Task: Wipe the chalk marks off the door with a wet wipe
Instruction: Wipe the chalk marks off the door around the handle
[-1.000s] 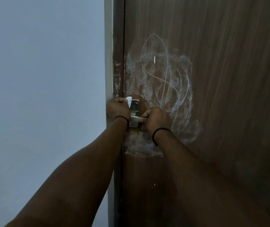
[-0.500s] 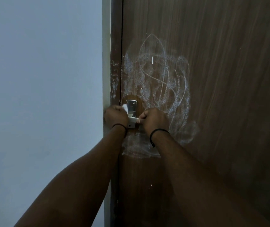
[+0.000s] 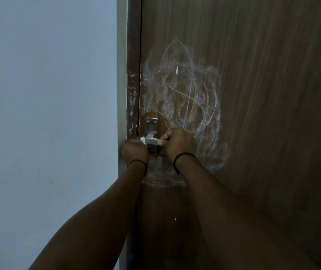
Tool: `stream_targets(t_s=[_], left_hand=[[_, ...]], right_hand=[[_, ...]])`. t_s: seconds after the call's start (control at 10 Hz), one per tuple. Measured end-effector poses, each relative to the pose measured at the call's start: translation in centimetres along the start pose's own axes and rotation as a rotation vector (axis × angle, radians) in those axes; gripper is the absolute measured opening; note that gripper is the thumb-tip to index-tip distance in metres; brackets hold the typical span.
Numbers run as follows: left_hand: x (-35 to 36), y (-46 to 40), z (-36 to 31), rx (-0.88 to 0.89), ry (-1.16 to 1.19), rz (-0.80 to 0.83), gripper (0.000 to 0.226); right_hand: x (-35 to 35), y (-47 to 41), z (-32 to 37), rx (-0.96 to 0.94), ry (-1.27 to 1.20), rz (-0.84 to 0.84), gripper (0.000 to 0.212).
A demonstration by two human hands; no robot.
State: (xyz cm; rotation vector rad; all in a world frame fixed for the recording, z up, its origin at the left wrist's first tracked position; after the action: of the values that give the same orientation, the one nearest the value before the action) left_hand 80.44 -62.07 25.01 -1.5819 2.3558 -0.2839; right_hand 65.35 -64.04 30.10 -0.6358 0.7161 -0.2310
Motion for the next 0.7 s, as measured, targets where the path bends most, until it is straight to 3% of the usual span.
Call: stream_targets(t_s=[0.2, 0.3, 0.5, 0.7], left_hand=[[1.2, 0.5, 3.1, -0.298, 0.072, 0.076, 0.032], [3.0, 0.7, 3.1, -0.591, 0.400, 0.155, 0.037], [4.0, 1.2, 2.5, -0.700, 0.566, 0.312, 0.039], [4.7, 1.1, 2.8, -0.582, 0.451, 0.348, 0.038]], right_hand=[[0.0, -0.1, 0.1, -0.003, 0.018, -0.001, 0.006], [0.0, -0.1, 0.0, 0.007, 0.025, -0.008, 0.005], [-0.1, 0.1, 0.2, 0.003, 0.033, -0.022, 0.006], [-0.1, 0.1, 0.1, 0.006, 0.023, -0.019, 0.008]])
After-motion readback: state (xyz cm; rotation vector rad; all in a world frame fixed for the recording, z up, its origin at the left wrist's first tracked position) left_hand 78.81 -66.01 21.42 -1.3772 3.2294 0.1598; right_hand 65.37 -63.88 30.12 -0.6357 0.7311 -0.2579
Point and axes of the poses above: each hand's wrist, its own y-axis away from the middle knuckle, its own x-axis out of the palm, z = x × y, the point moved 5 cm from there along -y, towards the middle knuckle, and after that the axes turned 10 degrees about -z, right-handed, at the moved point
